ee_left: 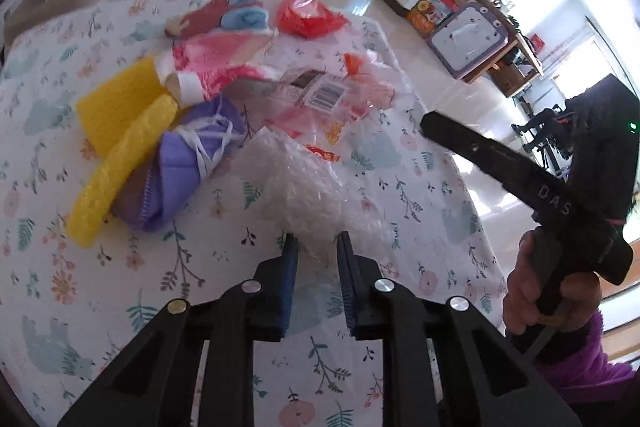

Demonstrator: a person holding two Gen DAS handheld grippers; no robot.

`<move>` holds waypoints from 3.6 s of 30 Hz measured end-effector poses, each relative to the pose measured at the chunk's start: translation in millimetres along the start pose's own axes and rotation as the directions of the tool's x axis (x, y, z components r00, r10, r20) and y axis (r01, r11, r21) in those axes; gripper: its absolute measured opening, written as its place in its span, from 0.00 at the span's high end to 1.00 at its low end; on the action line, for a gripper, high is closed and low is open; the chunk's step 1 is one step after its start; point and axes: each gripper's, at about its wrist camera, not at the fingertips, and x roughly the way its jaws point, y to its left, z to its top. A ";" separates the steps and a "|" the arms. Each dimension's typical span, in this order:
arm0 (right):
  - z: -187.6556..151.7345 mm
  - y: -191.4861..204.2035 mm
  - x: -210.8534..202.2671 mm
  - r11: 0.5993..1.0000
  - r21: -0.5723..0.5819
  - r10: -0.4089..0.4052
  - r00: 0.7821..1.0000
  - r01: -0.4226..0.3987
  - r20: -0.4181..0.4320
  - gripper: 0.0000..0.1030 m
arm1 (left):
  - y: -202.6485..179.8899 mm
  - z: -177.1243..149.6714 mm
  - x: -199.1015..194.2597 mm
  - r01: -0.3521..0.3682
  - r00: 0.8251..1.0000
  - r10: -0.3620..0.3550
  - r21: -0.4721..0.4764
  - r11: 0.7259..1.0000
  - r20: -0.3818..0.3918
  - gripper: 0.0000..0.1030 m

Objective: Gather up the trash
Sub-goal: 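Grasp the clear bubble-wrap bag with the left gripper while the right gripper grasps a clear wrapper, then carry both items over the pink bucket and open both grippers, then move both tools back over the remaining trash on the table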

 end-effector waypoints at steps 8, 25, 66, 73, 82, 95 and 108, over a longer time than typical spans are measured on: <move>1.6 29.2 -0.1 0.996 -0.052 0.067 0.998 -0.067 0.005 0.53 | -5.7 -5.3 -45.2 -0.072 0.991 0.057 0.130 0.989 0.121 0.84; 24.5 48.8 78.7 0.982 -0.181 -0.079 0.990 0.057 -0.121 0.53 | 37.3 -13.1 -96.0 -0.112 0.965 0.086 0.092 0.989 0.249 0.84; 28.6 351.0 95.6 0.780 -0.456 0.380 0.904 -0.428 -0.198 0.90 | 208.0 -75.9 -229.0 -0.493 0.706 0.615 -0.380 0.783 0.352 0.83; 0.9 381.1 136.4 0.782 -0.459 0.332 0.905 -0.422 -0.268 0.90 | 234.3 -86.6 -211.9 -0.533 0.714 0.655 -0.415 0.737 0.246 0.82; -12.6 378.7 143.7 0.771 -0.452 0.323 0.888 -0.448 -0.328 0.72 | 246.2 -94.9 -211.6 -0.511 0.725 0.648 -0.450 0.733 0.232 0.69; -11.4 344.9 103.8 0.781 -0.488 0.308 0.920 -0.391 -0.244 0.72 | 207.1 -83.1 -219.5 -0.434 0.741 0.566 -0.386 0.814 0.361 0.69; -2.8 239.3 41.6 0.877 -0.439 0.183 0.980 -0.197 -0.073 0.72 | 128.1 -40.6 -173.6 -0.368 0.821 0.399 -0.155 0.917 0.409 0.69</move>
